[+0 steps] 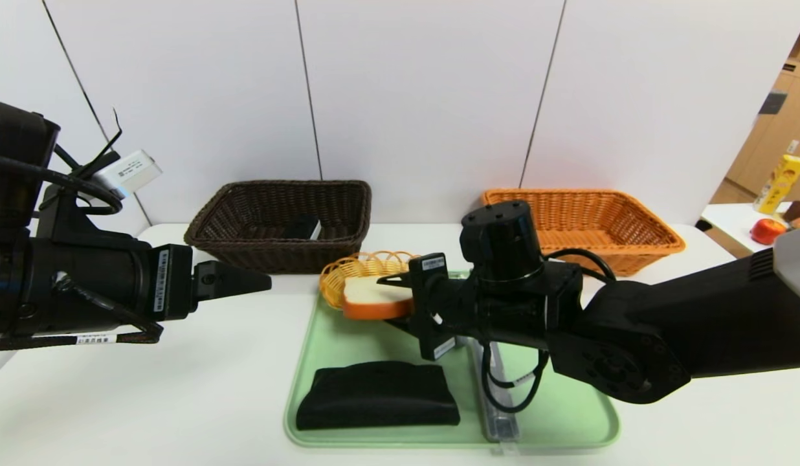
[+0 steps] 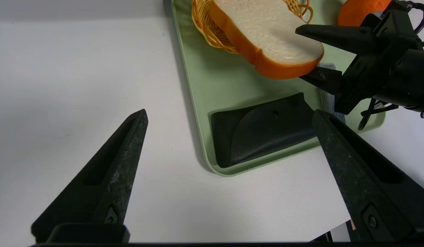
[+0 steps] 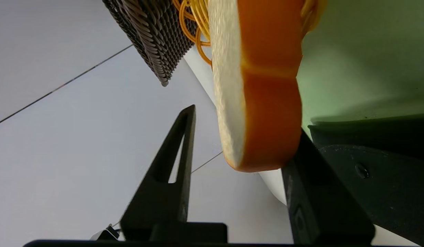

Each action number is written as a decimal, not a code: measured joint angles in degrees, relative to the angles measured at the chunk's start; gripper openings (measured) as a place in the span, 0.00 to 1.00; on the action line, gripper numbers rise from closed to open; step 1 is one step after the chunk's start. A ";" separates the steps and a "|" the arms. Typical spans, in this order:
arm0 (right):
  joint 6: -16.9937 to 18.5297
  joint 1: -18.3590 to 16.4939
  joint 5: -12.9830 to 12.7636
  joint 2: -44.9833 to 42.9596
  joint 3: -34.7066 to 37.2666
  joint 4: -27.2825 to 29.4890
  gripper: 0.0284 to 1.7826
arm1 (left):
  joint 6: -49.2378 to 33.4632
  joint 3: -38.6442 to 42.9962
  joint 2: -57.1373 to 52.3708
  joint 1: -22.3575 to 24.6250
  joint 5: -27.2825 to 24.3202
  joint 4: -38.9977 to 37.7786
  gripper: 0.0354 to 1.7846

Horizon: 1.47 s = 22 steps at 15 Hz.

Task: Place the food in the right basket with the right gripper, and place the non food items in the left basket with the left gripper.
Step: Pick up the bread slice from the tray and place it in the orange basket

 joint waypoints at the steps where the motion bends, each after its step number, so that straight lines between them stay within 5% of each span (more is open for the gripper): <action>1: 0.04 -0.16 0.00 0.02 0.00 0.00 0.07 | -0.04 0.00 0.05 0.00 0.00 0.00 0.94; 12: 0.94 -1.49 0.39 -4.39 -3.15 2.96 0.06 | 0.05 -0.24 0.40 1.15 0.05 -0.59 0.94; 17: 0.89 -2.80 2.82 -12.87 -12.37 20.38 0.06 | 0.16 -0.38 1.12 1.05 0.05 -0.91 0.94; 20: 0.12 -10.22 6.47 -18.52 -19.13 30.10 0.06 | 0.27 -0.39 1.48 1.05 0.00 -0.98 0.94; 22: -1.76 -18.47 10.58 -20.96 -21.88 32.72 0.06 | 0.38 -0.52 1.71 1.05 0.00 -1.00 0.94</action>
